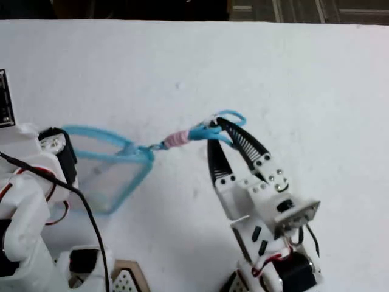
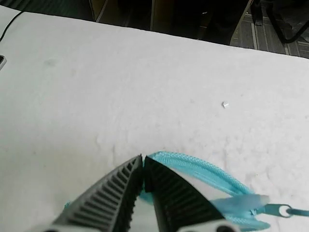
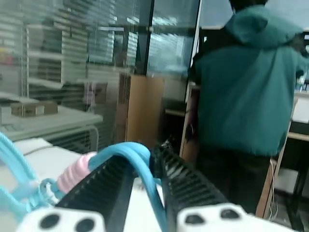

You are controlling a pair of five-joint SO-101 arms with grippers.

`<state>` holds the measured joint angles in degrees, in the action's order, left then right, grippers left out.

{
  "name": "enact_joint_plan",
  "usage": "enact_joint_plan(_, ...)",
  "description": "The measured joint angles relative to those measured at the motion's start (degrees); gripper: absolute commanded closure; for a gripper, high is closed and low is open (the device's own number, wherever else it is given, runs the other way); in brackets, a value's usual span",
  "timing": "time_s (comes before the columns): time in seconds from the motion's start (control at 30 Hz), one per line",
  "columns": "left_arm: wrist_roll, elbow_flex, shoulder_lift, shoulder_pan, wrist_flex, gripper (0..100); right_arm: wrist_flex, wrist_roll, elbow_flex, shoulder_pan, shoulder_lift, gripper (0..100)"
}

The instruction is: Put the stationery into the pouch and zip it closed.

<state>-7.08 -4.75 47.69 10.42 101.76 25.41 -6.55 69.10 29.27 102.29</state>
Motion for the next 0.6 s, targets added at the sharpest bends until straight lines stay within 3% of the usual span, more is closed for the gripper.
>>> enact_joint_plan(0.27, 0.0, 0.0, 0.0, 0.0, 0.0, 98, 0.1, 4.9, -8.7, 0.0, -5.4, 98.2)
enact_joint_plan(0.6, -0.1, 0.3, -0.4, 0.0, -1.1, 97, 0.1, 6.1, -34.3, -0.1, -24.1, 98.2)
